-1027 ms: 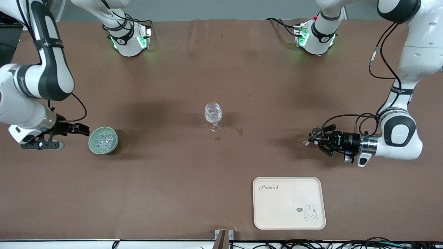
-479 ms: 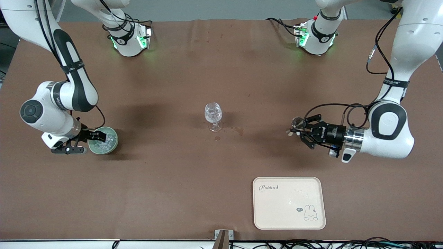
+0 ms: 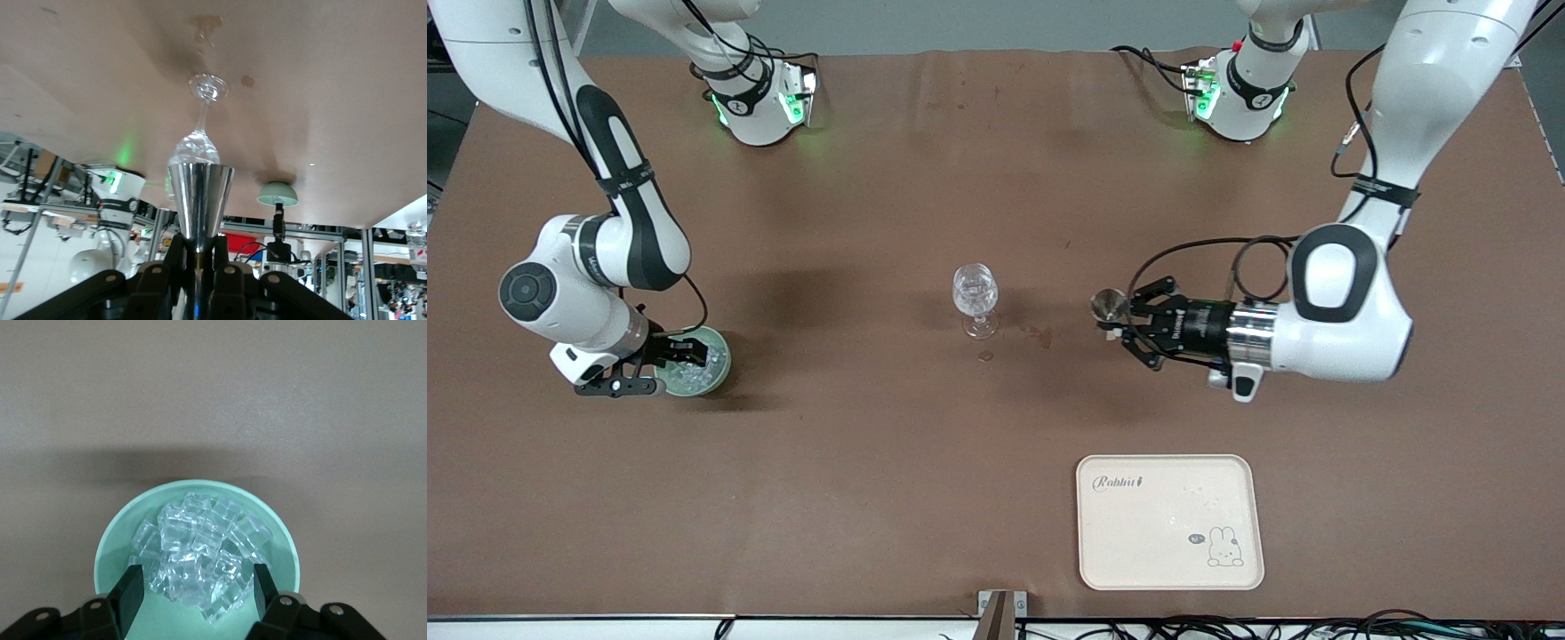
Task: Pour wine and add ice with both arms
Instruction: 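Bring the jigger over the glass while the right gripper grasps ice, then tilt the jigger into the glass while the right gripper lifts ice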
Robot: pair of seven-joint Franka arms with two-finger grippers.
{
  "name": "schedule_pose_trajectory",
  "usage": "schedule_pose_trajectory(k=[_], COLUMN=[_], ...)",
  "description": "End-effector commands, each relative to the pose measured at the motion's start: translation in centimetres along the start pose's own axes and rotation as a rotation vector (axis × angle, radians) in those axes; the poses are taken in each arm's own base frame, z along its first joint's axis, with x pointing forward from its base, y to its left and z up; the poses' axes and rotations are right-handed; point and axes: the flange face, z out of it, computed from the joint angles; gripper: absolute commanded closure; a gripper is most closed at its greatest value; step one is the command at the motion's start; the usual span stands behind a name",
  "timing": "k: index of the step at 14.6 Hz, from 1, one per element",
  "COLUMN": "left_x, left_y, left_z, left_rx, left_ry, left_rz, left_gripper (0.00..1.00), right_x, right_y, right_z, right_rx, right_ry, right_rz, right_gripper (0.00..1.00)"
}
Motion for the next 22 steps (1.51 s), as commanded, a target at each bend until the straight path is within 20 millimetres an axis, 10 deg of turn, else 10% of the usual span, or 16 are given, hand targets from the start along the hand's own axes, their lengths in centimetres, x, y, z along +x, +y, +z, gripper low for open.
schedule_pose_trajectory(k=[1, 15, 22], left_x=[-2.6, -7.2, -8.6], left_y=[-0.6, -2.7, -3.2], left_z=[3.1, 11.9, 14.5], left_rx=[-0.018, 0.018, 0.005], left_ry=[0.029, 0.288, 0.381], left_rz=[-0.024, 0.016, 0.035], left_gripper=[1.00, 1.00, 1.00], right_x=[-0.1, -0.7, -1.0], right_y=[-0.3, -0.5, -0.4], right_z=[0.6, 1.5, 1.4], right_rx=[-0.007, -0.005, -0.004], right_ry=[0.015, -0.014, -0.037], right_rz=[-0.017, -0.020, -0.011], right_gripper=[0.27, 0.35, 0.80])
